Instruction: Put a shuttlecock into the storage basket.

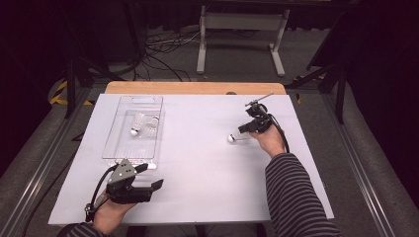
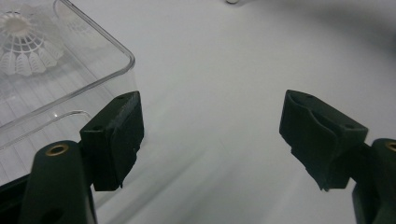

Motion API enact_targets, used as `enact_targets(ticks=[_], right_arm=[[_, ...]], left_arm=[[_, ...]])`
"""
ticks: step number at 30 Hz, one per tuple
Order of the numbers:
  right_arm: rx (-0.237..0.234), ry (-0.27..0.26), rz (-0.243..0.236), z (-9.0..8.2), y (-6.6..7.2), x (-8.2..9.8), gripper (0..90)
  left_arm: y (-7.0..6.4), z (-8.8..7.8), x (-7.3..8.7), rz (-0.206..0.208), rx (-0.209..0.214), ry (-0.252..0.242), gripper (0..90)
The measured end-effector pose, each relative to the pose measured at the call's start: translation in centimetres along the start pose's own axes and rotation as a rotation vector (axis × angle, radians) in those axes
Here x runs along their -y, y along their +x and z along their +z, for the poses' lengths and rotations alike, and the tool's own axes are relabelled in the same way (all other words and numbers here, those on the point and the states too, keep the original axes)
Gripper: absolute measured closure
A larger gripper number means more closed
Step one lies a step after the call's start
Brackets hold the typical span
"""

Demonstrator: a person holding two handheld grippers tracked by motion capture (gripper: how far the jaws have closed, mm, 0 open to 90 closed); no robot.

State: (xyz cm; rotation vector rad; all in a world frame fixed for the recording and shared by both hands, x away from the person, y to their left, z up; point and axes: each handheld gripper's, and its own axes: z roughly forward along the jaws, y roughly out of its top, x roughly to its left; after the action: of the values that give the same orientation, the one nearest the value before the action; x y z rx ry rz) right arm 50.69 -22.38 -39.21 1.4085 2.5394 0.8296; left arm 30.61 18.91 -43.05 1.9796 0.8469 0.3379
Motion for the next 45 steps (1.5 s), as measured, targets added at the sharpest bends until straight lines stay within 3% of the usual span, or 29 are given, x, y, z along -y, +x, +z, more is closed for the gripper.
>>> enact_targets(ticks=[13, 45], right_arm=[[-0.041, -0.006, -0.014, -0.3, 0.8, -0.1, 87.9], [-0.077, -0.035, -0.104, -2.0, 3.3, 0.8, 88.4]], left_arm=[[0.0, 0.0, 0.0, -0.004, -0.003, 0.0, 23.0], [-0.1, 0.0, 0.0, 0.004, -0.007, 0.004, 23.1]])
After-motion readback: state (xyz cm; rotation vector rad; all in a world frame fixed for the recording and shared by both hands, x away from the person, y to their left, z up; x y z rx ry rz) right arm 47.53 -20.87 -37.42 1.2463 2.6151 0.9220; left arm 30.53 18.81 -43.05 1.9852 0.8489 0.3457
